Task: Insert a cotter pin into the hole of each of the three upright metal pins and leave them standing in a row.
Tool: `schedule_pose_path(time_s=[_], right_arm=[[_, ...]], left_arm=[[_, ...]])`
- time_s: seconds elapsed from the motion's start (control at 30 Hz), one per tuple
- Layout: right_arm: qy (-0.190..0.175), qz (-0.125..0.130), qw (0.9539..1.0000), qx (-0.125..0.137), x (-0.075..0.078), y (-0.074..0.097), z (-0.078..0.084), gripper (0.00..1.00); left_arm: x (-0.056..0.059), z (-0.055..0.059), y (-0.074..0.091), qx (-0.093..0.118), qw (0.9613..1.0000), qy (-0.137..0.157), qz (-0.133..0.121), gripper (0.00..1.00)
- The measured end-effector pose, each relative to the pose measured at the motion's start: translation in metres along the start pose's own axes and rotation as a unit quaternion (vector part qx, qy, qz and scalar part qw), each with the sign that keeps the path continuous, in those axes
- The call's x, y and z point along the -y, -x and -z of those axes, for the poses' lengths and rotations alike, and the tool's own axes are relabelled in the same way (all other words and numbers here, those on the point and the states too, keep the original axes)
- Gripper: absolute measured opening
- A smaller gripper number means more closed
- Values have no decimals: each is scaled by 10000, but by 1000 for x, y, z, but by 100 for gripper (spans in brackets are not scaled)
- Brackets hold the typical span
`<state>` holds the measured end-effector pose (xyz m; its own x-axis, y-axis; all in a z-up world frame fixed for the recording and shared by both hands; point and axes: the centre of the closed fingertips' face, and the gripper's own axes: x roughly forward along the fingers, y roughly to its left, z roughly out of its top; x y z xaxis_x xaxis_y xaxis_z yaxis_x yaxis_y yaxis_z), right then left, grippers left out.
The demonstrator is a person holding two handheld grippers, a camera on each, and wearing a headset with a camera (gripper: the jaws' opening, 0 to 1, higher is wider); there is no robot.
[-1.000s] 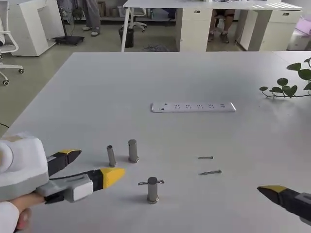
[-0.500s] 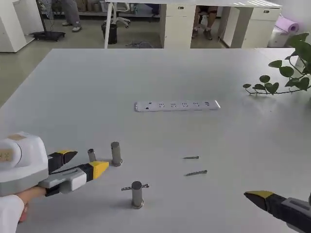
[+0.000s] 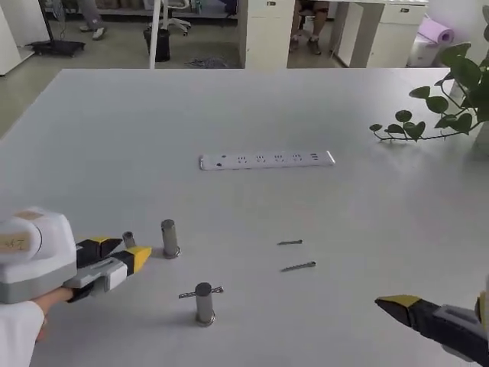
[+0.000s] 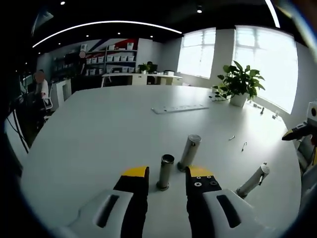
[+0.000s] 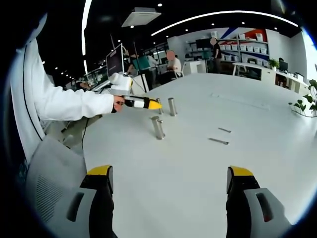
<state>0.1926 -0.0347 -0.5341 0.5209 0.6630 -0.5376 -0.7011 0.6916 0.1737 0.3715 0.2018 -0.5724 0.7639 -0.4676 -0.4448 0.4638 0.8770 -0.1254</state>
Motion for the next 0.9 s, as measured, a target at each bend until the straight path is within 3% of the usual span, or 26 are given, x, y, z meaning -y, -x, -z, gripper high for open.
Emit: schedule_pose_path(time_s=[0.13, 0.27, 0.53, 0.63, 0.77, 0.83, 0.87, 0.9], right_arm=[[-6, -35, 10000, -5, -4, -2, 1, 93], [-3, -88, 10000, -33, -6, -3, 3, 92], [22, -143, 9999, -16, -11, -3, 2, 91], [27, -154, 9999, 1, -12, -3, 1, 91], [91, -186, 9998, -32, -13, -3, 0, 91], [92, -193, 9998, -18, -13, -3, -1, 90], [93, -200, 9998, -9, -14, -3, -2, 89], [95, -215, 9997, -6, -14, -3, -2, 89]], left_arm=[[0, 1, -1, -28, 10000, -69, -8, 21], [-4, 0, -2, -12, 9999, 8, -113, 9], [-5, -2, -4, -18, 9999, -39, -167, 7], [-7, -2, -3, -3, 9997, 126, -227, 7], [-7, -1, 0, -70, 9995, -45, -307, 7], [-5, -4, 3, -14, 9996, -21, -291, 7], [-1, -7, 4, 74, 9997, 169, -186, 7], [-1, -8, 6, 103, 9997, 111, -180, 7]])
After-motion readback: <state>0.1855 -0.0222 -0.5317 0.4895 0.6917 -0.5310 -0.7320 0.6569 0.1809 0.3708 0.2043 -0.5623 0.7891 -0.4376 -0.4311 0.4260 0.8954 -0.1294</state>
